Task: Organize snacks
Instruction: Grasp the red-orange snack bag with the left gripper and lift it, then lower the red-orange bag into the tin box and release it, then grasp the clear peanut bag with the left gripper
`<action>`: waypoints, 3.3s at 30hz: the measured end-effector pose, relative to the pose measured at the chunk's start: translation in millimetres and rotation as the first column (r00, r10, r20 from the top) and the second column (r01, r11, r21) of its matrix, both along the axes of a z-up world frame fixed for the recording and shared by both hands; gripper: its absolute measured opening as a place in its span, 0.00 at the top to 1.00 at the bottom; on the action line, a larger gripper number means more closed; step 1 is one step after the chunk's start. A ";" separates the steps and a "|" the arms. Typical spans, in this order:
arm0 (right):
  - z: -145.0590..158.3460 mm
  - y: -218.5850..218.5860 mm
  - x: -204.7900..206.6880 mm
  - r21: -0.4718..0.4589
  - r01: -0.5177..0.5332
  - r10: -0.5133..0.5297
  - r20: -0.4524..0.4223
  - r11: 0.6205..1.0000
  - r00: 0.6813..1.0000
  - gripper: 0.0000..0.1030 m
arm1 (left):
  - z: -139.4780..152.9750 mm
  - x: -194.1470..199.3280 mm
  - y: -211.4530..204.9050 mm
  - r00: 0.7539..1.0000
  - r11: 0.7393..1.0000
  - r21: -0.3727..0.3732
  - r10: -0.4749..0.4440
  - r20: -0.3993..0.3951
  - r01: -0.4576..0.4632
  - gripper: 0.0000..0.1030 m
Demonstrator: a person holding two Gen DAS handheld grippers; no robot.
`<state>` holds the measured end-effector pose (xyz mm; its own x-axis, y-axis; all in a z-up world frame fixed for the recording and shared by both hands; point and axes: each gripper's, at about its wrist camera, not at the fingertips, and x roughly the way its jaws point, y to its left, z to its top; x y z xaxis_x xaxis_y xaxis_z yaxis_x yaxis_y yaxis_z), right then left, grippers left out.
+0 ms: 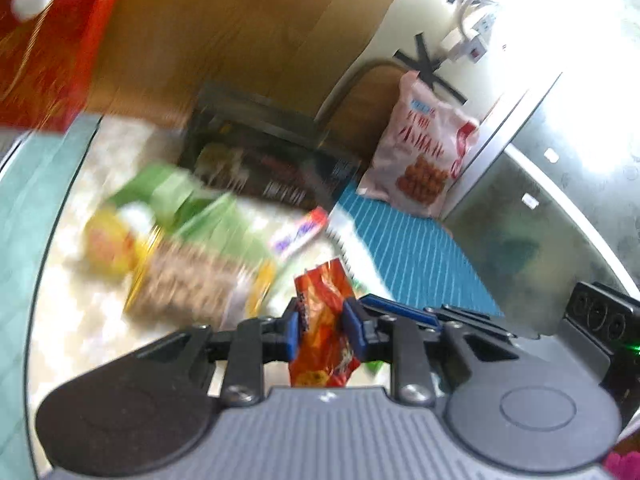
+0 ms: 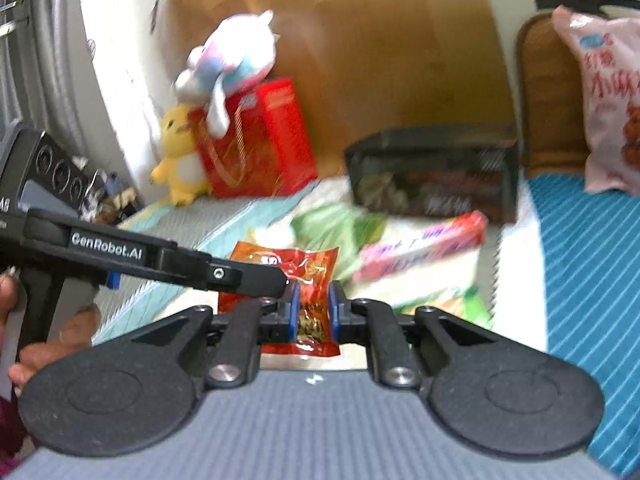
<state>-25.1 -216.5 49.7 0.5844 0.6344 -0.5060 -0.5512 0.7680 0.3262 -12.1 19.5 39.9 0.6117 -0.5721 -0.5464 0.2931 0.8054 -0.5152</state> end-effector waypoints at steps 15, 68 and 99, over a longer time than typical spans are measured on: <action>-28.7 43.3 -31.3 -0.291 -0.236 0.267 0.074 0.927 0.961 0.39 | -32.5 -17.8 20.6 1.000 1.000 -0.003 -0.013 -0.026 0.013 0.78; 6.5 48.7 128.0 -0.232 0.121 -0.021 0.393 0.965 0.919 0.57 | 45.0 170.7 8.5 0.963 0.971 0.119 0.178 0.203 -0.205 0.44; -18.0 57.9 10.4 -0.270 -0.056 0.098 0.142 0.961 0.985 0.67 | -30.7 -5.8 39.6 0.988 0.974 0.166 0.157 -0.005 -0.154 0.44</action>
